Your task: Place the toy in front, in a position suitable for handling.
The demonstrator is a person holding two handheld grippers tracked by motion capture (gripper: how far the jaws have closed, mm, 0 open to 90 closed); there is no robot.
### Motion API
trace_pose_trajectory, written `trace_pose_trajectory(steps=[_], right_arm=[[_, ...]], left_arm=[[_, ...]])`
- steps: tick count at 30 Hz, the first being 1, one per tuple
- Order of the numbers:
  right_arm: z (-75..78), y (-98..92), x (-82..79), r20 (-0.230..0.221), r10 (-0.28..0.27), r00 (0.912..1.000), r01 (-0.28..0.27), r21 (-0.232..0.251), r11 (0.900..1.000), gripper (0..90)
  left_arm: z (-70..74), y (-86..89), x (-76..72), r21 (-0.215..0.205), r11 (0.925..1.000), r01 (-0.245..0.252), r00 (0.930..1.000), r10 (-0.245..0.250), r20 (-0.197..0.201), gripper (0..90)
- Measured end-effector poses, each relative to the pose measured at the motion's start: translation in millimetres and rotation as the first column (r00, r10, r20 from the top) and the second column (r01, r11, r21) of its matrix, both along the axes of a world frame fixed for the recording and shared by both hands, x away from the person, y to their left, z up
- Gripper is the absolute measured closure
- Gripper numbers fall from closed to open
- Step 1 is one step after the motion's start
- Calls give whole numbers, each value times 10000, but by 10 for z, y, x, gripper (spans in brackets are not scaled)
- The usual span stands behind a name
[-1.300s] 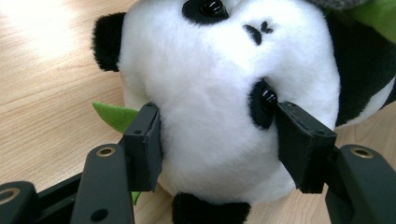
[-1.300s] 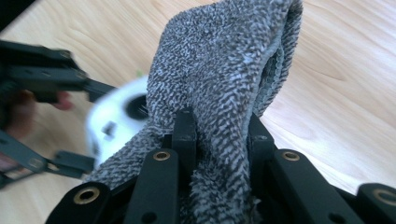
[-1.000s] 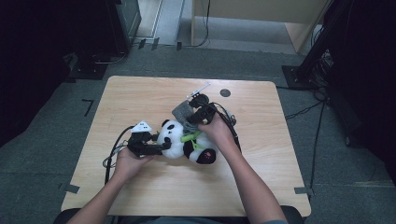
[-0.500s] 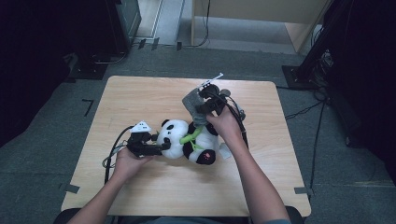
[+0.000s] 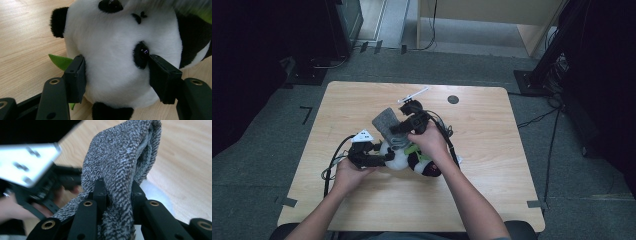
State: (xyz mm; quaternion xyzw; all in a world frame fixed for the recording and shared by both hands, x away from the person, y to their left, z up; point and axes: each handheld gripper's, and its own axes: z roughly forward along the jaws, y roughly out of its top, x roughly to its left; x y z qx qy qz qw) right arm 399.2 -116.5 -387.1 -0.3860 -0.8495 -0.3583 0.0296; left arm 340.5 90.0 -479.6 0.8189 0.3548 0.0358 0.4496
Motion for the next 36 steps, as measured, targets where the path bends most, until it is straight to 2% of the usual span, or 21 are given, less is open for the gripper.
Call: trace_pose_trajectory(steps=[1,2,3,4,8,10,12,14,17,20,27,29,31,32,34,35,36], right_arm=[[-59,26,-8,10,-2,10000,2,-406,9992,740],[-129,25,-6,-12,-3,10000,2,-433,9991,739],[-160,-7,2,-119,-69,9999,67,-147,9999,738],[-175,-29,12,-140,-145,9998,144,-72,9999,738],[-182,-86,38,178,-245,9995,253,-456,9986,735],[-170,-110,49,459,-355,9983,392,-832,9958,736],[-167,-165,80,517,-491,9975,541,-1011,9934,736],[-165,-236,107,555,-671,9962,738,-1281,9890,737],[-191,-355,142,941,-884,9916,1066,-2109,9717,738],[-230,-449,173,868,-1160,9894,1311,-1947,9721,737],[-149,-469,185,1632,-1215,9791,1610,-2563,9531,745],[-97,-553,197,1847,-1508,9712,1944,-2471,9493,751],[-19,-664,198,2047,-1902,9602,2396,-2525,9375,754],[23,-712,187,2084,-2035,9566,2512,-2365,9386,756],[104,-777,143,2076,-2156,9542,2545,-1838,9494,759],[167,-796,95,2060,-2142,9548,2447,-1357,9601,759],[204,-796,58,1996,-2117,9567,2350,-1015,9667,759]], left_arm=[[-3,-3,-1,38,10000,3,10000,-3,5,368],[-6,0,1,48,10000,11,10000,-11,18,365],[-7,2,3,20,10000,4,10000,-4,7,365],[-8,0,4,-7,10000,-13,10000,13,22,365],[7,-12,28,-70,9999,-109,9998,107,-183,381],[7,-3,43,-80,9999,-91,9995,89,-294,390],[1,1,45,-112,9999,-79,9996,76,-275,392],[-1,0,44,-143,9998,-105,9996,101,-273,391],[-3,0,46,-255,9996,-132,9996,126,-259,392],[-3,-8,50,-333,9993,-181,9996,175,-207,395],[-5,-2,40,-280,9995,-139,9998,135,-160,395],[-8,3,37,-268,9996,-113,9998,110,-143,395],[-15,9,36,-323,9995,-71,9999,67,-123,390],[-17,13,39,-373,9993,-65,9999,59,-149,382],[-23,14,46,-443,9990,-78,9999,73,-110,370],[-23,13,46,-440,9990,-63,10000,59,-78,369],[-23,10,45,-437,9990,-76,10000,75,-35,367]])
